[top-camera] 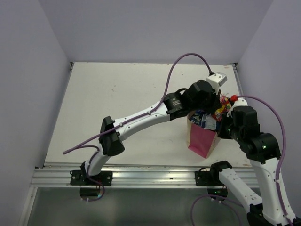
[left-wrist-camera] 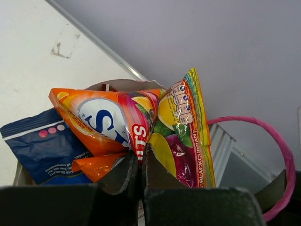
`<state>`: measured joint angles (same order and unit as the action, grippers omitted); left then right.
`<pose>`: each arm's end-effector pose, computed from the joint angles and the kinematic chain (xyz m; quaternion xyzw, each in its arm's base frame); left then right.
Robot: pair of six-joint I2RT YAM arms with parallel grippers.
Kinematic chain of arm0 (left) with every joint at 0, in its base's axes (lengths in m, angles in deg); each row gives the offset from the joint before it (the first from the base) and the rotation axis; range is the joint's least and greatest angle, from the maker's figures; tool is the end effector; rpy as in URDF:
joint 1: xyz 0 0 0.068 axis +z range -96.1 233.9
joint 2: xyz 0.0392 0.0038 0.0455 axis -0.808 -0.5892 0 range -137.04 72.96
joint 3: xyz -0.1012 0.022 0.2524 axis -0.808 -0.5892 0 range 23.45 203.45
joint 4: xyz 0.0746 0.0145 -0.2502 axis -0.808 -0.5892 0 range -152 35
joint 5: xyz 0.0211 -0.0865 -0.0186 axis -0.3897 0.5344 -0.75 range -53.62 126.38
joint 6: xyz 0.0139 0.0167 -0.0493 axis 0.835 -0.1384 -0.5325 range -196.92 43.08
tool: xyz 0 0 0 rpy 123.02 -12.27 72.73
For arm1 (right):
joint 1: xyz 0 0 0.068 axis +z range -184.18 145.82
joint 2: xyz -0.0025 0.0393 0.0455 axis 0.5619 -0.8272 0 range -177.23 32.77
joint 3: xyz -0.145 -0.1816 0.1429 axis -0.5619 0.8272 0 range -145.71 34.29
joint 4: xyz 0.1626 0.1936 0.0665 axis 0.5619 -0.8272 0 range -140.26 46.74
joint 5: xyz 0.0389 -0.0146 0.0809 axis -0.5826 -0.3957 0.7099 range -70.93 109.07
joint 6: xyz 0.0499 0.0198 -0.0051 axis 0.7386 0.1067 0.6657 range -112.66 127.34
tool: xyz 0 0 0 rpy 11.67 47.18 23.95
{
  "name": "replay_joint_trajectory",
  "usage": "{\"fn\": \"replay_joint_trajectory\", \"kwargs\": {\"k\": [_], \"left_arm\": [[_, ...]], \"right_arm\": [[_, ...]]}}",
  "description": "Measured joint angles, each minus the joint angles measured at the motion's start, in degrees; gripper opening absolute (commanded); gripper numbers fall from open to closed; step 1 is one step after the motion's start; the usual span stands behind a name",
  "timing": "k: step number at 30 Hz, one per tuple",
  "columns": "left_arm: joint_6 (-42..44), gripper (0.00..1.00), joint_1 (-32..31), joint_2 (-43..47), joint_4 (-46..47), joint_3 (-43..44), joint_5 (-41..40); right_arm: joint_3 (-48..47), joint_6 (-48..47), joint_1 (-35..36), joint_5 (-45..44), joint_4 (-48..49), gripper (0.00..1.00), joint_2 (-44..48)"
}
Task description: Place the snacks into the paper bag
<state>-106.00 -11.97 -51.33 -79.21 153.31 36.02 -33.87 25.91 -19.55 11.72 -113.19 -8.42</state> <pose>0.2089 -0.4659 0.3801 0.2546 0.7714 -0.4281 0.3961 0.0906 0.0189 0.3775 0.0569 0.9136 0.0575 0.3984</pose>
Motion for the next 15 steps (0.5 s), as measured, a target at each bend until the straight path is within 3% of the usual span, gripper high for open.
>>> {"fn": "replay_joint_trajectory", "kwargs": {"k": [8, 15], "left_arm": [[5.3, 0.0, -0.3, 2.2, -10.0, 0.8, -3.8], [7.4, 0.0, -0.6, 2.3, -13.3, 0.5, -5.2]], "right_arm": [[0.0, 0.1, 0.1, 2.9, 0.3, 0.0, 0.0], [0.0, 0.1, 0.2, 3.9, 0.1, 0.0, 0.0]]}}
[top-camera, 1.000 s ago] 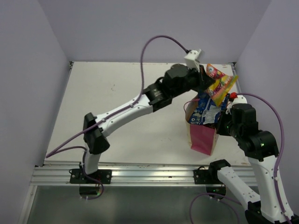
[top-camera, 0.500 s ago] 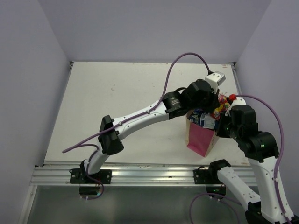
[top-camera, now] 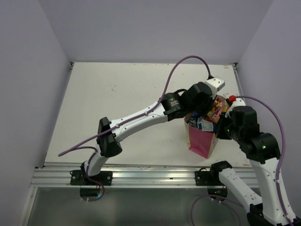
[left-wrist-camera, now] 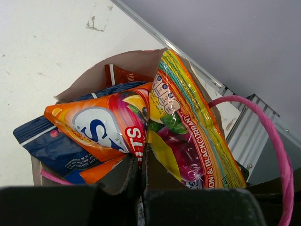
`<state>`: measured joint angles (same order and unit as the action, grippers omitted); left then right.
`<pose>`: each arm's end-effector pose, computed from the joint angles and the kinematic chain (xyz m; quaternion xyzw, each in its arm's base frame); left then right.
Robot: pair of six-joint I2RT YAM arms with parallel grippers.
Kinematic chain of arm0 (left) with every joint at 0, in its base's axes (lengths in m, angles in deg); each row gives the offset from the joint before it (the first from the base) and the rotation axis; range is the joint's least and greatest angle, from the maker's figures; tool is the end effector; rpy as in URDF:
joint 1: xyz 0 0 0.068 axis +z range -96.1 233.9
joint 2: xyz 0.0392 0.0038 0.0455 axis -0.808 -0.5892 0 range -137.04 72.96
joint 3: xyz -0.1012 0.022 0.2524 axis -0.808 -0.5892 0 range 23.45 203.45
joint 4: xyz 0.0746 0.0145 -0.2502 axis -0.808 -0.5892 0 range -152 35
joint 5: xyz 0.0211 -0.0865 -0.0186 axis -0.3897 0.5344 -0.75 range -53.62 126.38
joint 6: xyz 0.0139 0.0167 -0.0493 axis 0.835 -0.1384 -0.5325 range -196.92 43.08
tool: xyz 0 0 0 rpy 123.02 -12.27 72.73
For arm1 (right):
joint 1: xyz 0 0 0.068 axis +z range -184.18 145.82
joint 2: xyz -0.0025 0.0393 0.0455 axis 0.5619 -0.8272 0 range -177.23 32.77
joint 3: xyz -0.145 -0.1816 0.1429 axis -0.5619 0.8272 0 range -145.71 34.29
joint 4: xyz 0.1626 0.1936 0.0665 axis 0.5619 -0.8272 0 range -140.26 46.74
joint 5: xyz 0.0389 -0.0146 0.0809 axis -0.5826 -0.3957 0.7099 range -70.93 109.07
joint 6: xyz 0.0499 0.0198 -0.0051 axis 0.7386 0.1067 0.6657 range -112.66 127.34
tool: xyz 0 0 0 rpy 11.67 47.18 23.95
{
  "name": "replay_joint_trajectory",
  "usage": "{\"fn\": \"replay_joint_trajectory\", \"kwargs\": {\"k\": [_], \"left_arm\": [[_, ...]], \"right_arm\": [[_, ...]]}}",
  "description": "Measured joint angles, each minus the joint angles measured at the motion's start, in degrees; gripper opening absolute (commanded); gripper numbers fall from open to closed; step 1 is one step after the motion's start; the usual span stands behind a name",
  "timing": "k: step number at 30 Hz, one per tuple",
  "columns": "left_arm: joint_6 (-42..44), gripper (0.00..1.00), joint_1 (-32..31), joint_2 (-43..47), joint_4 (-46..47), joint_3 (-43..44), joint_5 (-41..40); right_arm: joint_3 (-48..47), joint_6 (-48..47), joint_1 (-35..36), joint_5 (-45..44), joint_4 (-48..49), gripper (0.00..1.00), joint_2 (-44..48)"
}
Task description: Place the snacks into the paper bag
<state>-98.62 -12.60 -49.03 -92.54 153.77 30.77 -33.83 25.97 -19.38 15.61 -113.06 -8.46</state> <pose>0.1982 -0.4472 0.3789 0.3054 0.8060 -0.3213 0.3923 0.0905 0.0217 0.3773 0.0426 0.9154 0.0883 0.3903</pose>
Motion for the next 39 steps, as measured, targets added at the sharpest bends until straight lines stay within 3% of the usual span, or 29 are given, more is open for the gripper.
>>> {"fn": "replay_joint_trajectory", "kwargs": {"k": [14, 20, 23, 24, 26, 29, 39], "left_arm": [[1.4, 0.0, -1.9, 3.0, -1.3, -6.0, -4.1], [1.2, 0.0, -3.7, 0.5, -8.7, 1.4, -11.9], [1.4, 0.41, -4.6, -0.4, -11.2, 5.2, -17.2], [1.7, 0.8, -4.9, 0.4, -10.5, 4.5, -18.4], [2.2, 0.99, -5.0, 4.0, -8.7, -0.5, -20.3], [3.1, 0.99, -5.1, 11.9, -4.0, -8.9, -21.9], [1.9, 1.0, -4.9, 30.4, 10.4, -20.1, -25.9]], "right_arm": [[0.0, 0.0, 0.2, 0.8, -1.3, 0.0, 0.0], [0.0, 0.0, 0.2, 1.2, -1.3, 0.0, 0.1], [-0.2, 0.0, 0.2, 1.0, -1.2, 0.0, 0.2], [-0.2, 0.0, 0.2, 0.6, -1.2, 0.0, 0.3], [-0.2, 0.0, 0.2, -0.5, -1.1, 0.0, 0.6], [-0.4, 0.0, 0.1, -1.7, -0.8, 0.0, 0.5], [-0.4, 0.0, 0.1, -2.0, -0.4, 0.0, 0.5]]}}
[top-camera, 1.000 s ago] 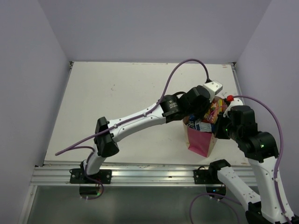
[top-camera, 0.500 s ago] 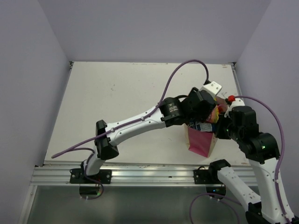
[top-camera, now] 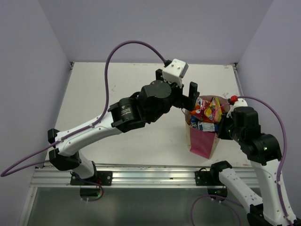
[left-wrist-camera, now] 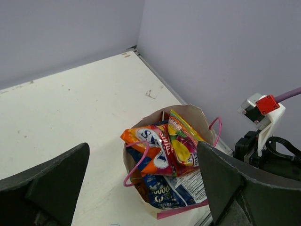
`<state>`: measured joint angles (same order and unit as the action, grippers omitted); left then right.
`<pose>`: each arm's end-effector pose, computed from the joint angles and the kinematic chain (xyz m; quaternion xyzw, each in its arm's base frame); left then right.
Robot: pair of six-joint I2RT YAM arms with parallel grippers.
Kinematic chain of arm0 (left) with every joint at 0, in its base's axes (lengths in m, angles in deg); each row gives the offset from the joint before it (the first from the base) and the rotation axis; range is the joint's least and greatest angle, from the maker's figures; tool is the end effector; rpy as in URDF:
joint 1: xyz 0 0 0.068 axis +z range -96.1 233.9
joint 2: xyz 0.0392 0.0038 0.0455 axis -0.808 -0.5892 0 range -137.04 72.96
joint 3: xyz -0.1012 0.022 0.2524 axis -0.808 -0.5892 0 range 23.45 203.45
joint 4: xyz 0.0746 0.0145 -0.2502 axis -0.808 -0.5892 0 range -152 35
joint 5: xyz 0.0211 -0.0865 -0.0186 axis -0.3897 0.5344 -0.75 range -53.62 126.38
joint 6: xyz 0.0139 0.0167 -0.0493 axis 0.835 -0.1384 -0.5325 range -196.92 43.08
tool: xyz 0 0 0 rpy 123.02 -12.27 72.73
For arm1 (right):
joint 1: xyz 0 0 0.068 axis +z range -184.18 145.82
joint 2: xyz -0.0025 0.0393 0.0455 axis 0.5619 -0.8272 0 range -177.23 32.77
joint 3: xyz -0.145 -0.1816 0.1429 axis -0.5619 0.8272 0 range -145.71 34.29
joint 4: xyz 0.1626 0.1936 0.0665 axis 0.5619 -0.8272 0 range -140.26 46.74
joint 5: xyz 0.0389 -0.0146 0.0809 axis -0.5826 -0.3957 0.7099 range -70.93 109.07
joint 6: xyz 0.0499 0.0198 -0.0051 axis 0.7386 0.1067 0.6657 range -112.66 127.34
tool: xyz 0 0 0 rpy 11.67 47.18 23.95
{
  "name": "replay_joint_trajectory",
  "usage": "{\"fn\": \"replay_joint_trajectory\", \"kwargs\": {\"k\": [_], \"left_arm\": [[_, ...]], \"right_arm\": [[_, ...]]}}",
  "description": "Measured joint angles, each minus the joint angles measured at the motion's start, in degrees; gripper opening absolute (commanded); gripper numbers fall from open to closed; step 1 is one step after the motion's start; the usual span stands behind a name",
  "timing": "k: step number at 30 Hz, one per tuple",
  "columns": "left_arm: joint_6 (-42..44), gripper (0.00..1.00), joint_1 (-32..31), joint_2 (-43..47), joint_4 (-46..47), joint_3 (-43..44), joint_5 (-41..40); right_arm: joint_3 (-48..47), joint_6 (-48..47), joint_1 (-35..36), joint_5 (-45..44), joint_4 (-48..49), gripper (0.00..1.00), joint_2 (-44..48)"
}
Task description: Place the snacks into the paper bag
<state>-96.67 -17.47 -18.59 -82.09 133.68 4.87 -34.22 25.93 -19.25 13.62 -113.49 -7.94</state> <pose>0.1273 -0.3194 0.4975 0.1576 0.7332 -0.3050 0.5870 0.0872 0.0197 0.3792 0.0483 0.9130 0.0745 0.3982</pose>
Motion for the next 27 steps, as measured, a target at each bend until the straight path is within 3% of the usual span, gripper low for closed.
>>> {"fn": "replay_joint_trajectory", "kwargs": {"k": [11, 20, 22, 27], "left_arm": [[-9.2, 1.0, 5.2, -5.0, -2.1, -10.3, 12.3], [-12.0, 0.99, 5.8, -5.8, -1.5, -14.5, 17.3], [-12.3, 0.91, 6.1, -5.9, -1.0, -15.4, 17.9], [-13.0, 0.58, 6.4, -7.3, 0.1, -16.3, 18.9]], "right_arm": [[0.0, 0.0, 0.0, 0.0, 0.0, 0.0, 0.0], [0.0, 0.0, 0.0, 0.0, 0.1, 0.0, 0.0], [0.0, 0.0, 0.0, 0.0, 0.1, 0.0, 0.0], [0.0, 0.0, 0.0, -0.1, 0.1, 0.0, 0.0]]}}
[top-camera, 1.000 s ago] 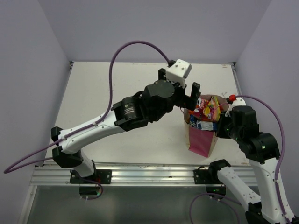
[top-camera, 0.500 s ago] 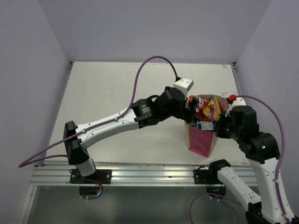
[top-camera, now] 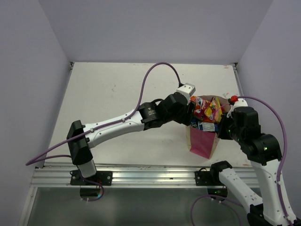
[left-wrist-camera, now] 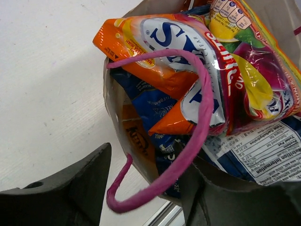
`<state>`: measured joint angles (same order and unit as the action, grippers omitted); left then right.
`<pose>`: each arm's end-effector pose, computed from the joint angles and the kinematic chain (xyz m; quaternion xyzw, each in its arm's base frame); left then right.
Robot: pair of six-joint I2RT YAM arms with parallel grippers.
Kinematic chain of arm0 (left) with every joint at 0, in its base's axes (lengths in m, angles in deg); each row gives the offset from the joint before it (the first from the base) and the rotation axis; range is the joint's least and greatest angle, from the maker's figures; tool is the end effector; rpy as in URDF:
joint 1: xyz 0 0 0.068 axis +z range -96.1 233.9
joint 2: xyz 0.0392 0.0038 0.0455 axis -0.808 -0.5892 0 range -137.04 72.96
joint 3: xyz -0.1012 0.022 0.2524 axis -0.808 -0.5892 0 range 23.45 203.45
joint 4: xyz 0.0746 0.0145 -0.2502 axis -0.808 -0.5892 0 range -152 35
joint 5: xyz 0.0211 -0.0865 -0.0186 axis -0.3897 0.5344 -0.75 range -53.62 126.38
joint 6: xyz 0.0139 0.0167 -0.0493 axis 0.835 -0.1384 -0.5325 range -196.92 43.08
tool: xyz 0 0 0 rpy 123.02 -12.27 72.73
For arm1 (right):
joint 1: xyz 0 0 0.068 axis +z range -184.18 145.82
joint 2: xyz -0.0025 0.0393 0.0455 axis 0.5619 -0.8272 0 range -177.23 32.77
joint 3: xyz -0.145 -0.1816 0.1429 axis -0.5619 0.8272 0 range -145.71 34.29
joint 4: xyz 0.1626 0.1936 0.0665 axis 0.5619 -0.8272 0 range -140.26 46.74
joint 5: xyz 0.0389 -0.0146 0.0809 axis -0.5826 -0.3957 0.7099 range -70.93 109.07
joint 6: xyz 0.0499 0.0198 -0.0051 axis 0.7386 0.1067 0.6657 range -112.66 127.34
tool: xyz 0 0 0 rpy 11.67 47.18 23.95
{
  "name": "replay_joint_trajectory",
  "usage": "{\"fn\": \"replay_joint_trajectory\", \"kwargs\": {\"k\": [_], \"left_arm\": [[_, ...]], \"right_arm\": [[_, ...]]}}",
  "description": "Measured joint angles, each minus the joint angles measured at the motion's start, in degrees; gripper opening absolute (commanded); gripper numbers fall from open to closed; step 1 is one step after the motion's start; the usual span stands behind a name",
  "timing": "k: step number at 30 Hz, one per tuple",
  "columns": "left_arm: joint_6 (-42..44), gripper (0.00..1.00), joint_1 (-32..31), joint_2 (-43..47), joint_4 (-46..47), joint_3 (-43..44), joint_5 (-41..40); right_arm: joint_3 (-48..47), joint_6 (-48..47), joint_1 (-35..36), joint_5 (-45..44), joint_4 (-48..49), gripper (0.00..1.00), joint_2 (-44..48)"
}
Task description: Place the snacks into the paper bag
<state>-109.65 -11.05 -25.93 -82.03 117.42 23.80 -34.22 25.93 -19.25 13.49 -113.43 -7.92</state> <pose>0.1774 -0.3612 0.3555 0.1901 0.8498 -0.3000 0.3895 0.0872 0.0197 0.3793 0.0487 0.9126 0.0737 0.3991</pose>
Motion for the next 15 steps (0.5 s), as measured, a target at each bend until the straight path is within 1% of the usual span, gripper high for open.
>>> {"fn": "replay_joint_trajectory", "kwargs": {"k": [1, 2, 4, 5, 10, 15], "left_arm": [[0.1, 0.52, 0.0, -0.4, 0.2, 0.0, 0.1], [0.1, 0.35, 0.1, -0.9, 0.6, -0.2, 0.2], [0.2, 0.11, 0.2, -1.7, 1.3, -0.2, 0.3], [0.4, 0.0, 0.2, -1.9, 1.8, -0.2, 0.4], [0.5, 0.0, 0.4, -2.4, 2.8, 0.2, -0.7], [0.8, 0.0, -1.6, -2.2, -0.7, 2.0, -8.6]], "right_arm": [[0.0, 0.0, 0.0, 0.0, 0.0, 0.0, 0.0], [0.0, 0.0, 0.0, -0.1, 0.0, 0.0, 0.0], [0.0, 0.0, 0.0, -0.1, 0.0, 0.0, 0.0], [0.0, 0.0, 0.0, -0.3, 0.0, 0.0, 0.0], [0.0, 0.0, 0.0, -0.9, 0.4, 0.0, -0.5], [-1.2, -0.5, 0.0, -1.1, 0.9, 0.0, -2.9]]}}
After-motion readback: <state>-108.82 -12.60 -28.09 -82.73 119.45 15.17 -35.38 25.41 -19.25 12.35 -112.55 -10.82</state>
